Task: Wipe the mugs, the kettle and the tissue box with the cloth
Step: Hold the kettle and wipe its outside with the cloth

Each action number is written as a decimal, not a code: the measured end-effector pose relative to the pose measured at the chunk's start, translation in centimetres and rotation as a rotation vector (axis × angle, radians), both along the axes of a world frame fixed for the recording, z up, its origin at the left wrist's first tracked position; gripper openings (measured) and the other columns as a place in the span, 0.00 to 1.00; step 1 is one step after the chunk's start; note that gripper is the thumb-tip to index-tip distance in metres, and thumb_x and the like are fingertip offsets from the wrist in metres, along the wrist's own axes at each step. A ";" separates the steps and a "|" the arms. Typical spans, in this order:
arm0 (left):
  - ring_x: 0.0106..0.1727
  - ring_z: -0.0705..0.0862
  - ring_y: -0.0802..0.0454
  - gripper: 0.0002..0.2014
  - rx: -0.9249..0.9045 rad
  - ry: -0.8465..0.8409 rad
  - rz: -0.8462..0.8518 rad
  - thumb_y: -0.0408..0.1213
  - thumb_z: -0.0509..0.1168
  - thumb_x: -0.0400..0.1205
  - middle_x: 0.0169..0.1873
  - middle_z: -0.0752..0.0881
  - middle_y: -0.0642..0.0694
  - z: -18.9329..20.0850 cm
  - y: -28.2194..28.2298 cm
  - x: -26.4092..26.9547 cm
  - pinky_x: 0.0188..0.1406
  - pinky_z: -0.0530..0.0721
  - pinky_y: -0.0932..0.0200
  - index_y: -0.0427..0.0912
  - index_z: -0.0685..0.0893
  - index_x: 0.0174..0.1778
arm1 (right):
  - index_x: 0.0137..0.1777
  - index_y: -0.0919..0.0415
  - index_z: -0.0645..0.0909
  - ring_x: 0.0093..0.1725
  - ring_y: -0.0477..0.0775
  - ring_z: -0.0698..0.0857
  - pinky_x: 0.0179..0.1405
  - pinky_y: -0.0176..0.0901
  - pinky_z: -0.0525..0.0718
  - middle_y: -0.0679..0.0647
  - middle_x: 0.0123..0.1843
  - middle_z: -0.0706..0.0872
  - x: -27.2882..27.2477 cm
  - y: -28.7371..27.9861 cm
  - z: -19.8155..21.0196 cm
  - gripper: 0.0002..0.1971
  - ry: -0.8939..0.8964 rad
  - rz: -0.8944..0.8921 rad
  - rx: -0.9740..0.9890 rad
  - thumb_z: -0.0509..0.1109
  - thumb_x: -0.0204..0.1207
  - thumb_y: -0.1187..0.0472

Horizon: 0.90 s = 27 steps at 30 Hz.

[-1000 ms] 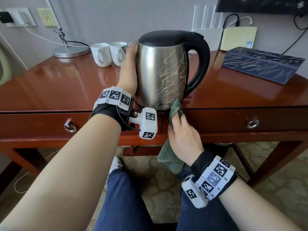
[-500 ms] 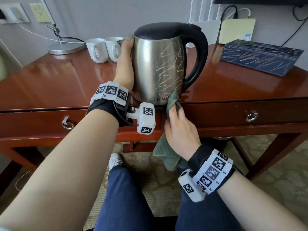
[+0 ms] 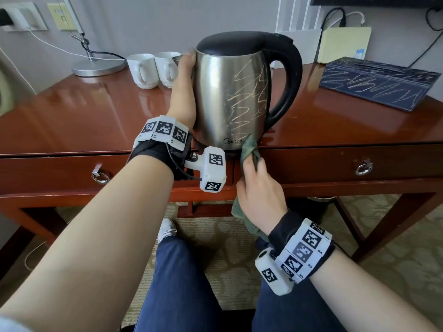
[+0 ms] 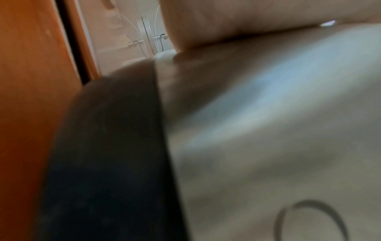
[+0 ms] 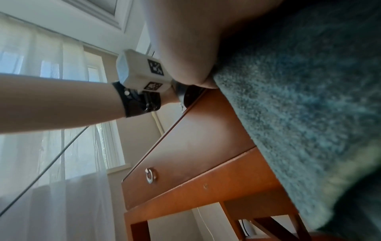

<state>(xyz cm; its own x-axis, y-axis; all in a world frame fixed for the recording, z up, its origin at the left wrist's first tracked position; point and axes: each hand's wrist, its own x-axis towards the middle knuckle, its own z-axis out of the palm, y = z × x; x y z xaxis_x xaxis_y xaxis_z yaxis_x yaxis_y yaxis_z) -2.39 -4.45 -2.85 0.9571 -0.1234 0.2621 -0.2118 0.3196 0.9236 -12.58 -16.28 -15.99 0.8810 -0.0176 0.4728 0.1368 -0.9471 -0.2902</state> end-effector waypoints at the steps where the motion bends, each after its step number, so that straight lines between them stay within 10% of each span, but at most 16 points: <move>1: 0.46 0.89 0.57 0.21 0.000 0.003 0.011 0.52 0.51 0.90 0.41 0.91 0.52 0.1 0.0 -0.2 0.54 0.83 0.59 0.47 0.87 0.45 | 0.68 0.68 0.72 0.26 0.64 0.81 0.20 0.42 0.75 0.68 0.46 0.79 0.1 0.1 0.0 0.29 -0.057 0.008 -0.030 0.74 0.66 0.68; 20: 0.51 0.88 0.54 0.21 0.007 0.001 0.025 0.53 0.52 0.89 0.47 0.91 0.46 -0.2 0.0 0.1 0.62 0.82 0.54 0.45 0.86 0.50 | 0.64 0.50 0.69 0.29 0.63 0.75 0.27 0.48 0.72 0.60 0.40 0.72 1.1 -0.1 0.9 0.27 -0.270 -0.017 -0.196 0.70 0.65 0.68; 27: 0.45 0.89 0.58 0.21 -0.010 -0.002 0.048 0.50 0.52 0.90 0.40 0.92 0.50 0.0 -0.1 -0.2 0.54 0.84 0.59 0.44 0.86 0.46 | 0.63 0.61 0.77 0.27 0.62 0.75 0.27 0.47 0.75 0.63 0.39 0.74 0.8 -1.2 0.9 0.26 -0.246 -0.094 -0.122 0.72 0.62 0.69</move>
<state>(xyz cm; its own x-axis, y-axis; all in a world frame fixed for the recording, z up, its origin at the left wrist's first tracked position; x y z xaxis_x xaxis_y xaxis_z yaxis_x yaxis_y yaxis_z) -2.60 -4.54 -2.86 0.9612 -0.0747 0.2655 -0.2293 0.3181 0.9199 -11.74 -17.49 -15.11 0.7367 -0.0239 0.6758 0.0988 -0.9849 -0.1425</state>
